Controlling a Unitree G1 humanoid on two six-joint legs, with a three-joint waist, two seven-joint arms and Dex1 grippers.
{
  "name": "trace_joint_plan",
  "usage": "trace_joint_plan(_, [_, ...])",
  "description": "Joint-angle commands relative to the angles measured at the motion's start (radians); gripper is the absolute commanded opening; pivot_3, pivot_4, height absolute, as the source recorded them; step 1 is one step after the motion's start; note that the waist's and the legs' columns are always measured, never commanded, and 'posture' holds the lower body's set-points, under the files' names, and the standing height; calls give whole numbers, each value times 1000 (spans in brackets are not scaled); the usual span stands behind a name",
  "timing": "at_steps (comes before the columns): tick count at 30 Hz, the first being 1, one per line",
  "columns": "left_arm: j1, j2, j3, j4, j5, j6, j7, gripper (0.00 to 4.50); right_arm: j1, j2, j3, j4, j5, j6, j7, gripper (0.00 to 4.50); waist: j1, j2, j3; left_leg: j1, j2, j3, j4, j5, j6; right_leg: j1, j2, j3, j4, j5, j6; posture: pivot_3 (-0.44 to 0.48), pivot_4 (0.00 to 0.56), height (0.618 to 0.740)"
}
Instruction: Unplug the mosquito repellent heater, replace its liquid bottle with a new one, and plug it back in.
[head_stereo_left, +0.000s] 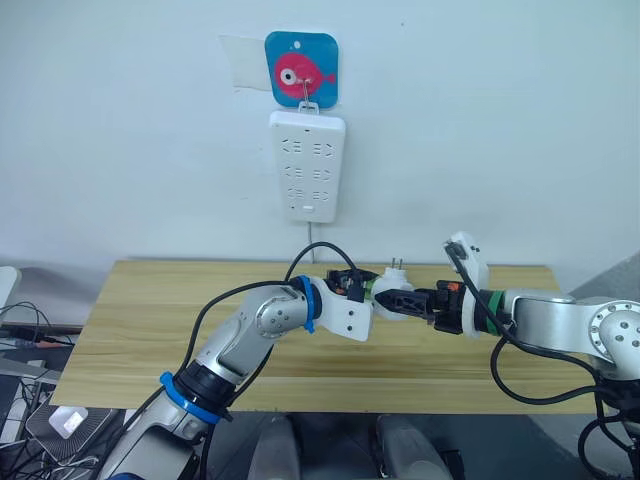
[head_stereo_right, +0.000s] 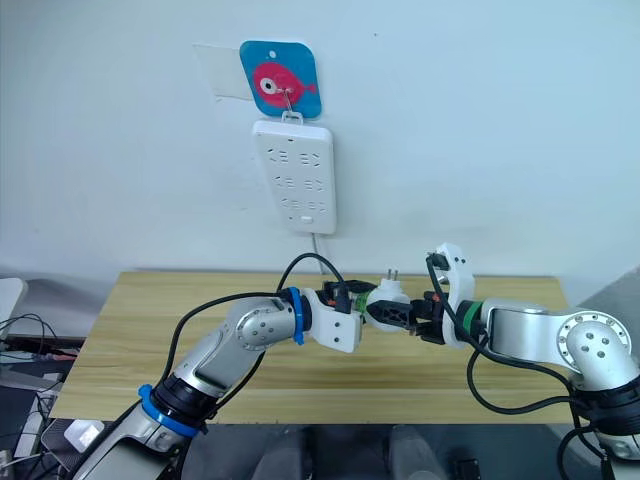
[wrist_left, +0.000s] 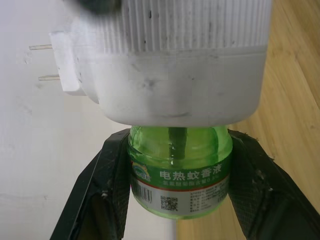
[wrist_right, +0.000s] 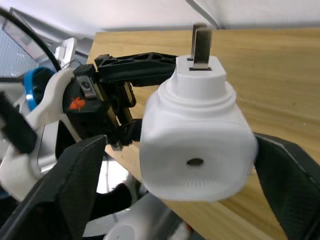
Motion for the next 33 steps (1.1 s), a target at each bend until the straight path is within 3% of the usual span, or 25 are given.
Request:
trace_joint_plan(1, [14, -44, 59, 9, -97, 48, 29, 2273, 94, 8, -108, -141, -90, -70, 70, 4460, 3, 0, 0, 0, 0, 0, 0, 0, 0, 0, 0, 0, 0, 0, 0, -162, 178, 740])
trace_joint_plan(7, [67, -218, 180, -26, -392, 225, 31, 2273, 248, 104, -155, -334, -390, -217, 171, 4460, -3, 0, -1, 0, 0, 0, 2, 1, -1, -1, 0, -2, 3, -1, 1, -203, 167, 740])
trace_joint_plan(14, [81, -346, 263, -86, -616, 440, 57, 2273, 301, 247, -93, -386, -730, -367, 247, 4460, -26, 0, -3, 1, 0, -1, 8, 1, -2, 0, 2, -2, 9, -1, 2, -236, 161, 740])
trace_joint_plan(25, [118, -381, 213, -163, -673, 522, 99, 2273, 188, 463, 21, -327, -972, -397, 253, 4460, -64, 1, -3, 1, -1, -3, 12, 1, -2, 1, 2, -1, 11, -1, 2, -244, 162, 740])
trace_joint_plan(33, [132, -374, 207, -192, -690, 543, 112, 2273, 146, 533, 34, -266, -1080, -398, 289, 4460, -69, 1, -3, 1, -1, -3, 12, 1, -1, 2, 2, 0, 11, -1, 2, -228, 163, 740])
